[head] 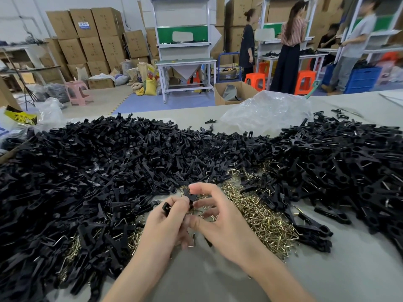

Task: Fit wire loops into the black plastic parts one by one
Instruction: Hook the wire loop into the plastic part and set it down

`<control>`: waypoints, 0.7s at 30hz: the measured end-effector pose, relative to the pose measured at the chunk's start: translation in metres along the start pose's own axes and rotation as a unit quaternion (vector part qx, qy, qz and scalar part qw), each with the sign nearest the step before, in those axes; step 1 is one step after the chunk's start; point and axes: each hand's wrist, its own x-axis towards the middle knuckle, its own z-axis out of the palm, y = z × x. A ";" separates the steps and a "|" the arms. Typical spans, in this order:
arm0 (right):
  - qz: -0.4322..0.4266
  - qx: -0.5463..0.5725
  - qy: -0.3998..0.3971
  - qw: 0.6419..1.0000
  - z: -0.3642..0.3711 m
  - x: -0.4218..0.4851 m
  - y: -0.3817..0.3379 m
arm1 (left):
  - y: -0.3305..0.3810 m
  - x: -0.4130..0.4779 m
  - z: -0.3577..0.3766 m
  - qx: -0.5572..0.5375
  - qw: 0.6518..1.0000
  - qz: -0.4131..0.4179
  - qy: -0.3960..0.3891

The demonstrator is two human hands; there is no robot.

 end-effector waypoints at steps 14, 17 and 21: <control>-0.061 -0.095 -0.012 0.993 0.003 0.001 0.007 | 0.000 -0.008 0.005 0.006 1.000 0.012 -0.019; -0.070 -0.134 -0.019 0.988 0.003 0.000 0.007 | 0.002 -0.011 0.007 0.058 0.997 0.054 -0.011; -0.116 -0.180 0.012 0.977 0.005 -0.001 0.005 | 0.002 -0.016 0.008 0.079 0.991 0.097 -0.044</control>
